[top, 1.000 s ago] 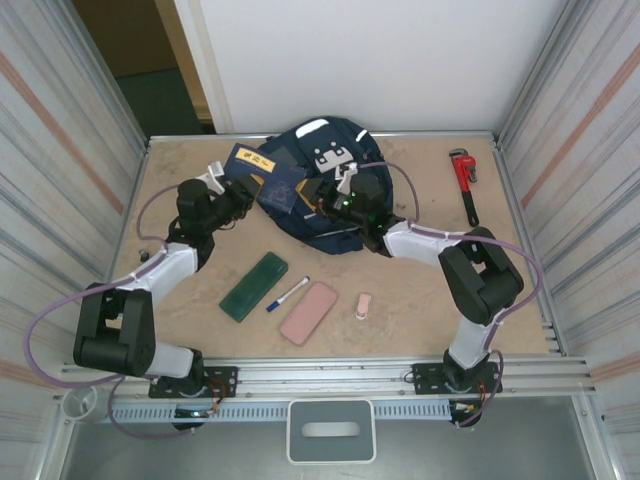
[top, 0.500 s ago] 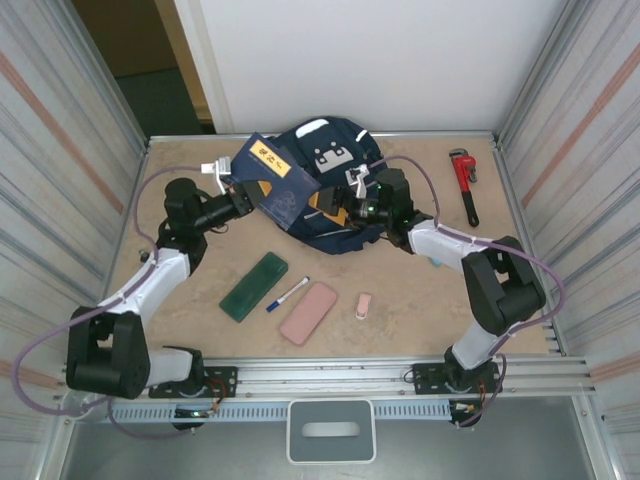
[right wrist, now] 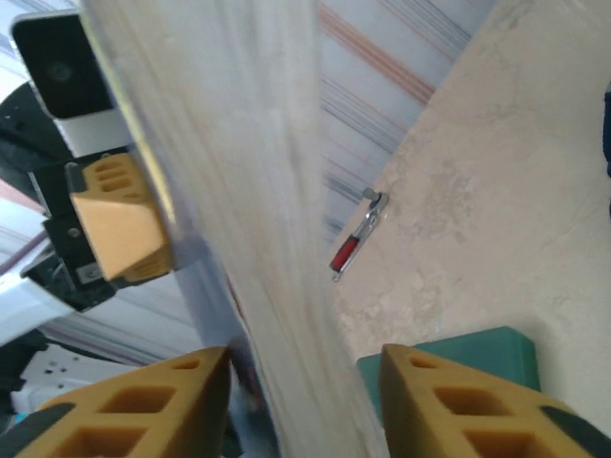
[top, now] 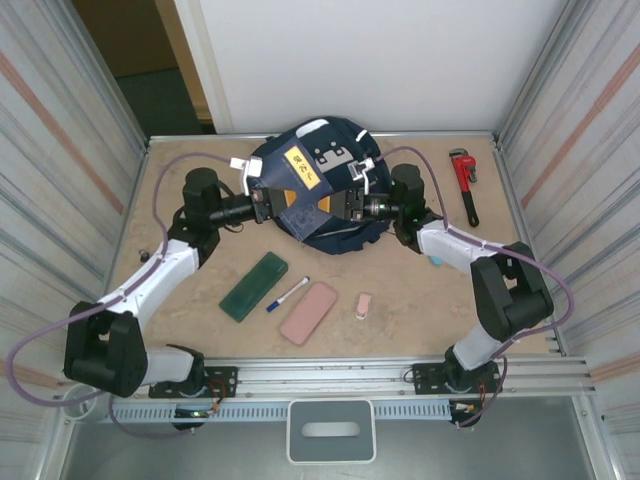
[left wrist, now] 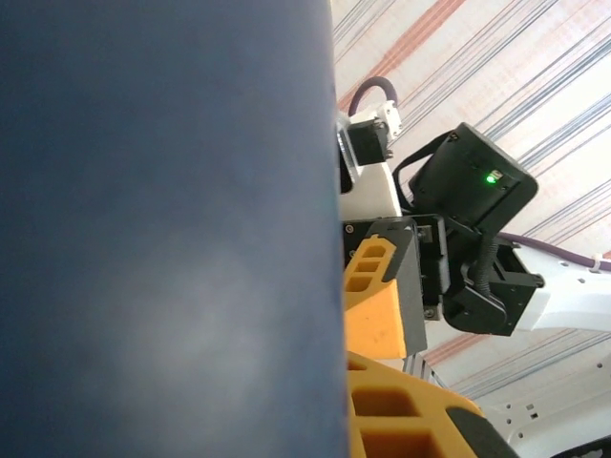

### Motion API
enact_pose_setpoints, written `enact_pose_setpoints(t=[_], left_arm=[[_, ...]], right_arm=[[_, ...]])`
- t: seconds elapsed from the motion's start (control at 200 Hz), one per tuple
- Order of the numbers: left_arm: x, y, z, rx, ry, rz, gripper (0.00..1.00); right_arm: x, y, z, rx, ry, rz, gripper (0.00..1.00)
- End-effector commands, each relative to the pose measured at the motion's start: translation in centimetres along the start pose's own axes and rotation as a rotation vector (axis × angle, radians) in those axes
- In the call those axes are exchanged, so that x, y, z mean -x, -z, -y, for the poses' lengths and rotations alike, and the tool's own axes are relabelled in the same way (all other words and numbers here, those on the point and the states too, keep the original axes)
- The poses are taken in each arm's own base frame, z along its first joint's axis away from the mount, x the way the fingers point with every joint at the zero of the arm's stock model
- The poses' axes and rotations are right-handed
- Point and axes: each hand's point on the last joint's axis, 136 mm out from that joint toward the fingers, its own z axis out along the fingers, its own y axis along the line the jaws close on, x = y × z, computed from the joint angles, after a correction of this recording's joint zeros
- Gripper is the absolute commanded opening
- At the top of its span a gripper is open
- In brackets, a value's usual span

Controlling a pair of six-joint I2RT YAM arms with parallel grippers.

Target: Pack the student bag

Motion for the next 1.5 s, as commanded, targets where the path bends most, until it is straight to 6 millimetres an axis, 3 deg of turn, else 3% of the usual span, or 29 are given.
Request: enact_pose_setpoints(t=[0.0, 0.04, 0.095, 0.195, 0.271, 0.356, 0.506, 0.671, 0.771, 0.977, 1.267, 1.493], left_arm=[[0.7, -0.9, 1.7, -0.061, -0.047, -0.029, 0.00], [0.6, -1.2, 1.3, -0.052, -0.036, -0.038, 0.04], [0.6, -1.7, 0.3, -0.019, -0.021, -0.044, 0.18], [0.3, -2.7, -3.2, 0.137, -0.002, -0.072, 0.45], [-0.3, -3.4, -5.8, 0.291, -0.065, -0.123, 0.58], [-1.2, -4.7, -8.2, 0.427, -0.174, -0.209, 0.63], [-2.7, -8.4, -10.3, 0.513, -0.357, -0.364, 0.70], [-5.3, -13.2, -11.6, 0.561, -0.540, -0.539, 0.79], [-6.5, -15.3, -12.8, 0.595, -0.594, -0.614, 0.81], [-7.8, -17.6, -15.5, 0.633, -0.599, -0.698, 0.80], [-8.7, -18.6, -17.6, 0.658, -0.613, -0.756, 0.79], [-9.3, -18.9, -18.7, 0.675, -0.625, -0.782, 0.65]], right_arm=[[0.5, 1.1, -1.7, 0.039, 0.044, 0.027, 0.23], [0.7, 1.6, -1.5, 0.026, 0.033, 0.044, 0.12], [1.1, 2.5, -0.8, -0.007, -0.002, 0.077, 0.02], [1.8, 5.5, 2.0, -0.126, -0.124, 0.146, 0.00], [2.5, 8.9, 3.9, -0.223, -0.196, 0.221, 0.00], [2.9, 13.3, 5.6, -0.346, -0.247, 0.316, 0.00], [2.4, 20.6, 7.0, -0.630, -0.250, 0.442, 0.00], [1.5, 25.1, 6.0, -0.830, -0.198, 0.505, 0.00], [1.2, 26.1, 5.3, -0.854, -0.197, 0.523, 0.00], [0.6, 25.9, 4.9, -0.843, -0.207, 0.503, 0.00], [0.2, 25.9, 3.4, -0.830, -0.187, 0.506, 0.00], [-0.8, 25.5, 3.6, -0.824, -0.206, 0.479, 0.00]])
